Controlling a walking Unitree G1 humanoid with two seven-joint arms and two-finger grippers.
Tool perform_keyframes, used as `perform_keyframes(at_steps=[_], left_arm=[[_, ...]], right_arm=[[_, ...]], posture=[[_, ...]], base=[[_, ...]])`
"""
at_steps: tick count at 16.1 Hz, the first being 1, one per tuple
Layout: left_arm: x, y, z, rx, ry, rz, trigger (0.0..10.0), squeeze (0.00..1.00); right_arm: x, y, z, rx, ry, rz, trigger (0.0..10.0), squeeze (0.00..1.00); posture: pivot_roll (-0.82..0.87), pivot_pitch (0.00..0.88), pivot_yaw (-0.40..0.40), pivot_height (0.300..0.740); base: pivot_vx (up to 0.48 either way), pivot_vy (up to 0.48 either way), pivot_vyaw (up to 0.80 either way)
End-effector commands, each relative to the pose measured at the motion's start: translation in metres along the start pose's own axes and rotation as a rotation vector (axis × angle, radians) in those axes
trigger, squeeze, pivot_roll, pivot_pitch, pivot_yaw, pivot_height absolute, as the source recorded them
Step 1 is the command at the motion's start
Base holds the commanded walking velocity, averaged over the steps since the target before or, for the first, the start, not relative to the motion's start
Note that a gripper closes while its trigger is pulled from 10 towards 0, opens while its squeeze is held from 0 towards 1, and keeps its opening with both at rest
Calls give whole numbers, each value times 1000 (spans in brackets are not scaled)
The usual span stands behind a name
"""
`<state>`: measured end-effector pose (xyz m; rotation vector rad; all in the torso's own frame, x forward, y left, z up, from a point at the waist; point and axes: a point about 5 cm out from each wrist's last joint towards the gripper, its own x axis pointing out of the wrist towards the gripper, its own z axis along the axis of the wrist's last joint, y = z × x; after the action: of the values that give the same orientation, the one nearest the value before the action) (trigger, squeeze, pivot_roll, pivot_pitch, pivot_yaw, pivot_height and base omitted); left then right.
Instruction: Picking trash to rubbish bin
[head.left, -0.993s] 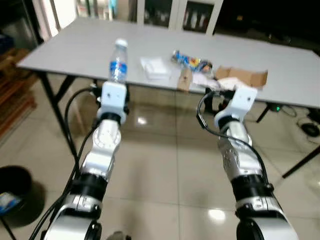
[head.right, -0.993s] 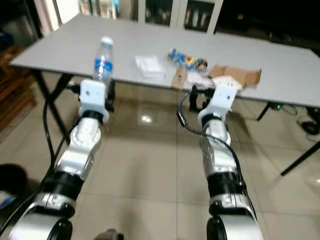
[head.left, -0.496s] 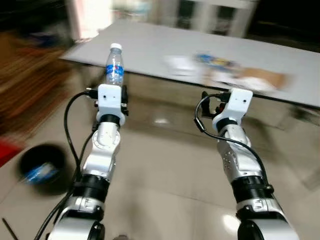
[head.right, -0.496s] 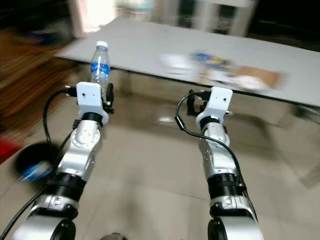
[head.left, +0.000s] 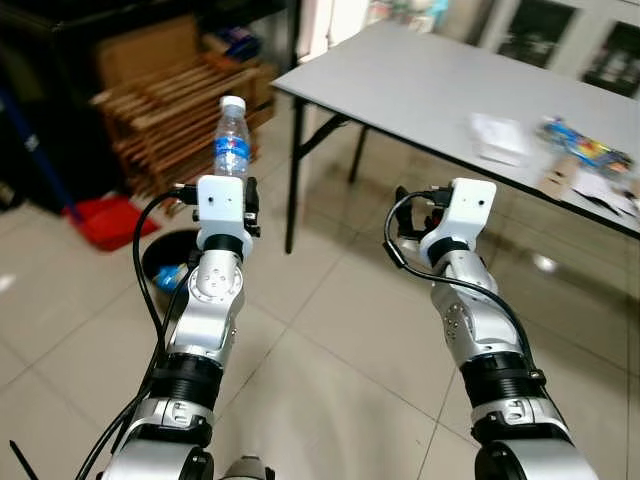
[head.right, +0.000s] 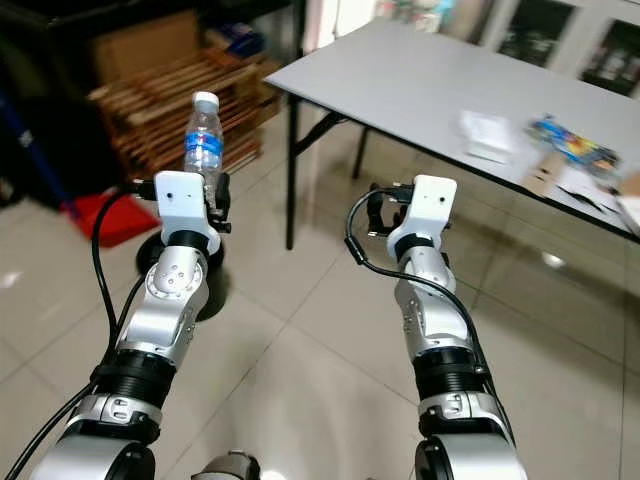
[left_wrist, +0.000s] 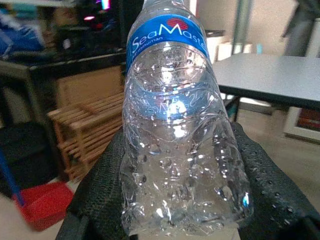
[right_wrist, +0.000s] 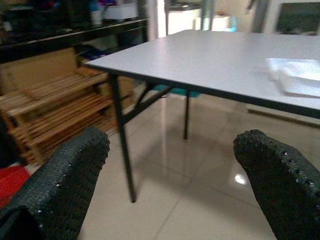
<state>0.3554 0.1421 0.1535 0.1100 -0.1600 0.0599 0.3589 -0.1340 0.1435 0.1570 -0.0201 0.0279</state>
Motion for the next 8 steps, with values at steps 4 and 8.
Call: perform_keyframes(at_steps=[4,8], left_arm=[[0,-3,3,-16,-12,-21,10000,0],[-1,-1,-1,-13,10,-16,10000,0]], right_arm=[[-1,-5,-5,-18,27,3,10000,0],[-2,-2,-7,-15,32,22,10000,0]], posture=[[34,24,-95,740],[34,13,-95,740]], base=[[0,0,800],[0,0,800]])
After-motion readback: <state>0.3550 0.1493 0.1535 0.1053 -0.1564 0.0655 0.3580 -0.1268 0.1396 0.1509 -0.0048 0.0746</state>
